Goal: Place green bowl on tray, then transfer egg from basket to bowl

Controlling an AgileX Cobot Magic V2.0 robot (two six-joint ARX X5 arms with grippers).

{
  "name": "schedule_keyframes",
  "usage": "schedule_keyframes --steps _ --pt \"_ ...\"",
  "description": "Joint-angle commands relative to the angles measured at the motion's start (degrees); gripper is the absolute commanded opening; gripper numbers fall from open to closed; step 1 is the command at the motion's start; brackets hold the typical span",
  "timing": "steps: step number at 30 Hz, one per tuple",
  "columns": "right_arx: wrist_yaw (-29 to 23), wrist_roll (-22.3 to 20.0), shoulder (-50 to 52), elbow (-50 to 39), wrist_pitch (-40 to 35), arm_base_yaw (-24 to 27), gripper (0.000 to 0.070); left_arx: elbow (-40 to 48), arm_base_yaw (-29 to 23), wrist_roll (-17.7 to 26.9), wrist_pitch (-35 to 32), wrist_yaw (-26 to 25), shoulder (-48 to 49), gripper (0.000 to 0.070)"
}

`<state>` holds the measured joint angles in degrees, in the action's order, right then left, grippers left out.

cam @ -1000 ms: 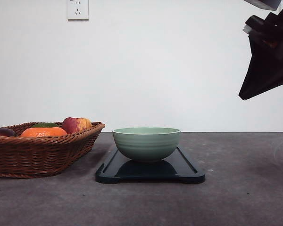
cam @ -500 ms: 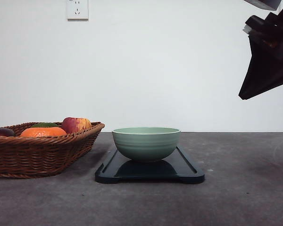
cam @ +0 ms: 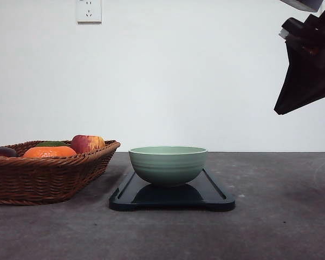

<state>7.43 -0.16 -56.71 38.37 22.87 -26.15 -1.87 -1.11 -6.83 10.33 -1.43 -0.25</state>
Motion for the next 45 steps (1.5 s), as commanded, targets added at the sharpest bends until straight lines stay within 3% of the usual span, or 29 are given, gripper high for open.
schedule_keyframes --steps 1,7,11,16,22,30,37,45 --pt "0.1 0.1 -0.4 0.3 -0.6 -0.3 0.0017 1.1 -0.2 0.8 0.4 0.0 0.1 0.0" --pt "0.0 -0.2 0.0 0.3 -0.4 -0.3 0.0017 1.1 -0.2 0.8 0.4 0.0 0.1 0.0" --pt "-1.9 -5.6 4.1 -0.4 -0.8 0.6 0.0017 1.1 -0.2 0.8 0.4 0.0 0.1 0.0" --pt "-1.8 -6.1 12.6 -7.9 -10.5 5.1 0.0017 1.1 -0.2 0.8 0.4 0.0 0.1 0.0" --pt "-1.7 -2.8 26.3 -20.8 -20.5 13.4 0.0017 1.1 -0.2 0.8 0.4 0.0 0.1 0.0" --pt "-2.0 -1.6 44.0 -30.8 -20.7 21.2 0.0017 1.1 -0.2 0.8 0.4 0.0 0.1 0.0" --pt "-3.4 -1.2 56.0 -37.6 -19.7 23.8 0.0017 1.1 -0.2 0.8 0.4 0.0 0.1 0.0" --pt "-3.4 -1.3 56.5 -37.7 -18.6 24.1 0.0017 1.1 -0.2 0.8 0.4 0.0 0.1 0.0"
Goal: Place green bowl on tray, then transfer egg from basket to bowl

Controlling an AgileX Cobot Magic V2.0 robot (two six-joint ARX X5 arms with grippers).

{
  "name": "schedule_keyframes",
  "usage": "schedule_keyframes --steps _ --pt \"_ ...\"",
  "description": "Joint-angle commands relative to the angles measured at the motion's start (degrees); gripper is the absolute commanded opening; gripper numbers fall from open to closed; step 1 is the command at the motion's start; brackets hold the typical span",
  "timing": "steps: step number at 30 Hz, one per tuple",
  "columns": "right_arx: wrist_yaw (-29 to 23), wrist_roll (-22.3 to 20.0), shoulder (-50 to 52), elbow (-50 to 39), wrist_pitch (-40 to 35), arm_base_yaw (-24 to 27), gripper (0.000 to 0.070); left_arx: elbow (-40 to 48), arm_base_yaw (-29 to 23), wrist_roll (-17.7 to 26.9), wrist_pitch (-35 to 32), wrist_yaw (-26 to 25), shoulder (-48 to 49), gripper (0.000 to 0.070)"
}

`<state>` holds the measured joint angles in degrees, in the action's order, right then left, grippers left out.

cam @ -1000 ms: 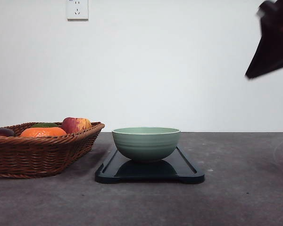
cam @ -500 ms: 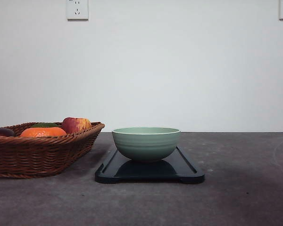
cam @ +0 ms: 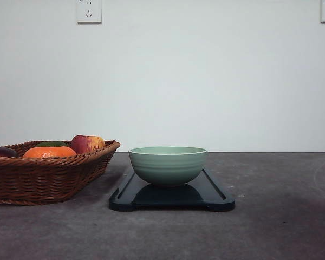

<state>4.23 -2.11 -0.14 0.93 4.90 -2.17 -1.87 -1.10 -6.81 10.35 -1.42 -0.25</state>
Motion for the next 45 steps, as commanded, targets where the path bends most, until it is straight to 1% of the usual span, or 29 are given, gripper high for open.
schedule_keyframes --steps 1,45 --pt "-0.2 0.6 -0.1 -0.2 -0.6 0.1 0.0017 1.1 -0.2 0.8 0.4 0.0 0.1 0.0" --pt "-0.2 0.6 -0.1 -0.2 -0.6 0.1 0.0017 1.1 -0.2 0.8 0.4 0.0 0.1 0.0"
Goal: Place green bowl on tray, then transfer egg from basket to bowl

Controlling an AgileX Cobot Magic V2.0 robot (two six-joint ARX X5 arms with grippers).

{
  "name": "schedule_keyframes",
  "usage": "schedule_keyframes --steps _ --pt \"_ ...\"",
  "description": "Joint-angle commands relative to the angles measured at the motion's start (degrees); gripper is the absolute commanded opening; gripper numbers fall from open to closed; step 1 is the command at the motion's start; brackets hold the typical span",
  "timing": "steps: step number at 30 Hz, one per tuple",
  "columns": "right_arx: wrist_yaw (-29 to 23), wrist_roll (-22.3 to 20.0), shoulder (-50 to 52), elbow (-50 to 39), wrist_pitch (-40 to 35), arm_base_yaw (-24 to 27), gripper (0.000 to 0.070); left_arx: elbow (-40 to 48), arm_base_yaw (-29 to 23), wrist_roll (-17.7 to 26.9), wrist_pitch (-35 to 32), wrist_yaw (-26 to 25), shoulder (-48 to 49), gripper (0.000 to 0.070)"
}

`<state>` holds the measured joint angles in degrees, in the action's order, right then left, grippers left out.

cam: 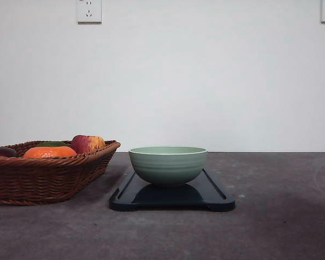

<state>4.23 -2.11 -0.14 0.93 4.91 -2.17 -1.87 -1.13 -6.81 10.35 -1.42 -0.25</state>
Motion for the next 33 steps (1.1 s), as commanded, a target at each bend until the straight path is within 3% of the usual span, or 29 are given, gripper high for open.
schedule_keyframes --steps 1,33 --pt "-0.2 0.6 -0.1 -0.2 -0.6 0.1 0.0017 1.1 -0.2 0.8 0.4 0.0 0.1 0.0" --pt "-0.2 0.6 -0.1 -0.2 -0.6 0.1 0.0017 1.1 -0.2 0.8 0.4 0.0 0.1 0.0"
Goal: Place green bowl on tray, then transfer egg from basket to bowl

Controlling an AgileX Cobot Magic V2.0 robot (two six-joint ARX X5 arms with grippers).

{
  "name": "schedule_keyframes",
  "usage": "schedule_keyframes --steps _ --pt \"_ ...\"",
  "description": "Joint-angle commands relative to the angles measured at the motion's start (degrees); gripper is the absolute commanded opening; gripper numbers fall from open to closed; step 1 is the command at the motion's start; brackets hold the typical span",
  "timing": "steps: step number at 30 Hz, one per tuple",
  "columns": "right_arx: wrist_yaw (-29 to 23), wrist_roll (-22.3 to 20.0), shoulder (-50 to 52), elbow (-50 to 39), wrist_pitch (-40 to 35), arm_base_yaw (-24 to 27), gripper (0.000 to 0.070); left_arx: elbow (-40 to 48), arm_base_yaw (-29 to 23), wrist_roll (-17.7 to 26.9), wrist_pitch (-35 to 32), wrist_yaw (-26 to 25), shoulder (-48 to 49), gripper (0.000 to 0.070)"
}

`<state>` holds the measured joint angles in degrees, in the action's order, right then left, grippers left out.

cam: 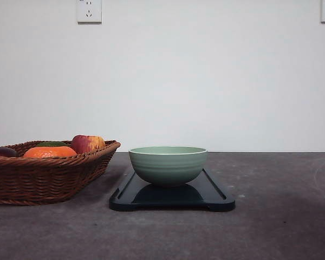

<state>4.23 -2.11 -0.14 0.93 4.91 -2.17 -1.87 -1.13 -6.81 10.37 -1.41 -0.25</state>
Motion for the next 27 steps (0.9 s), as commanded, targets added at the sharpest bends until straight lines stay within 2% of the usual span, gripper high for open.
schedule_keyframes --steps 1,27 --pt "-0.2 0.6 -0.1 -0.2 -0.6 0.1 0.0017 1.1 -0.2 0.8 0.3 0.0 0.1 0.0" --pt "-0.2 0.6 -0.1 -0.2 -0.6 0.1 0.0017 1.1 -0.2 0.8 0.3 0.0 0.1 0.0"
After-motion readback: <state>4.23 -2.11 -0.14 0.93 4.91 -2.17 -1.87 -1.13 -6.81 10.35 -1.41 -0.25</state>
